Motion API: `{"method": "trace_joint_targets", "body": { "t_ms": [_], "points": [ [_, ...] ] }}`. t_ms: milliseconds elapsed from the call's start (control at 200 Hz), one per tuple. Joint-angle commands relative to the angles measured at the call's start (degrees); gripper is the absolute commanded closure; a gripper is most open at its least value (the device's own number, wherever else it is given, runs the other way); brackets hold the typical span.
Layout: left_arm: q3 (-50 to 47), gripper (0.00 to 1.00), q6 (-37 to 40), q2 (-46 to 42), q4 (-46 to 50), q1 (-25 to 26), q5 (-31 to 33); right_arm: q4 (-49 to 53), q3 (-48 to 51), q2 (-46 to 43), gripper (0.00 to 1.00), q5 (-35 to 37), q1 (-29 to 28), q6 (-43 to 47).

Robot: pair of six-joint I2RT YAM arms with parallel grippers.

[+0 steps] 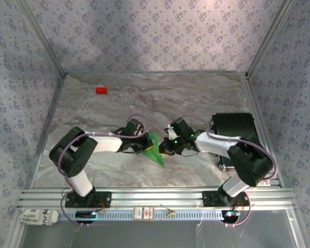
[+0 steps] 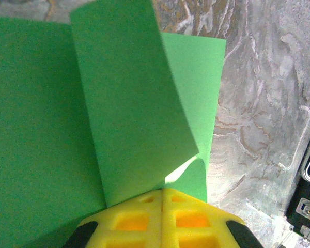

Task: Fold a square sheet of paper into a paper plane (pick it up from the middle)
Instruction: Fourth fold the wing at the center of the table.

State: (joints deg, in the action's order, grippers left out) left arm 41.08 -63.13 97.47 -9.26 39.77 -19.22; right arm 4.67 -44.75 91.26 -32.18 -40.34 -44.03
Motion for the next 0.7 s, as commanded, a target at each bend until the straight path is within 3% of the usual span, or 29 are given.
{"method": "trace_joint_targets", "body": {
  "t_ms": [0,185,365,695],
  "points": [
    [-2.3,0.94,-1.3,0.0,5.1,0.4,3.0,-1.4,-3.6,4.3,0.94,1.2,-1.2,-1.1],
    [-2.4,0.94,-1.4,-0.2,4.8,0.4,3.0,-3.4,-4.3,8.6,0.94,1.2,-1.7,-2.2],
    [-1.9,0.93,-0.6,-1.2,4.1,0.4,2.4,-2.4,1.9,9.6,0.97,3.9,-1.3,-2.3],
    [1.0,0.9,4.9,-5.9,3.0,0.4,-0.7,-4.7,6.8,9.2,0.98,0.4,1.3,-0.3]
  ]
}}
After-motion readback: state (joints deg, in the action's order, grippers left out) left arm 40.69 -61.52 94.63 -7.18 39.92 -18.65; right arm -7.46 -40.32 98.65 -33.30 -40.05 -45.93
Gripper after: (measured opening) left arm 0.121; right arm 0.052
